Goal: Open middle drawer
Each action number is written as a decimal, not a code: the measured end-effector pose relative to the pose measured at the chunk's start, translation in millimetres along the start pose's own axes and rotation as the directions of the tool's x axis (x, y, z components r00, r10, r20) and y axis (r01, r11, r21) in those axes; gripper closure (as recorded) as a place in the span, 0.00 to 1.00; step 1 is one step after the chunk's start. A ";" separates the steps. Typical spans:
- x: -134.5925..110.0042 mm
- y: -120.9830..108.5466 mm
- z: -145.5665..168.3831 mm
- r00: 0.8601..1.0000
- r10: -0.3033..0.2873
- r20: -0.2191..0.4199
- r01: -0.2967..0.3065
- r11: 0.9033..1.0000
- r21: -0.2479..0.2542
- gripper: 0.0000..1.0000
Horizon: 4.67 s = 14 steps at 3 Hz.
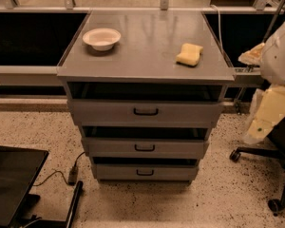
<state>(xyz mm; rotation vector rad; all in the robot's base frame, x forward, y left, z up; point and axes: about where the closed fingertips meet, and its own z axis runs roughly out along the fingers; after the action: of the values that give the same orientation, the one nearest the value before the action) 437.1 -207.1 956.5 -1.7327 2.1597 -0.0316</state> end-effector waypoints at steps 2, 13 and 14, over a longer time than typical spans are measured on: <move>-7.1 70.5 155.1 0.942 -0.025 0.336 0.079 0.986 -0.149 0.00; 40.7 -53.5 508.2 0.868 0.221 0.445 -0.258 0.966 0.024 0.00; 33.0 -75.3 525.3 0.881 0.234 0.410 -0.270 0.962 0.031 0.00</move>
Offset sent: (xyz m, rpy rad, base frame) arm -0.0220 0.0952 -0.3203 0.5869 0.0595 0.3000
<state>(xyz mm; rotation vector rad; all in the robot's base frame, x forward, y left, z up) 658.4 -146.1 476.9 -1.2606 2.0162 0.2738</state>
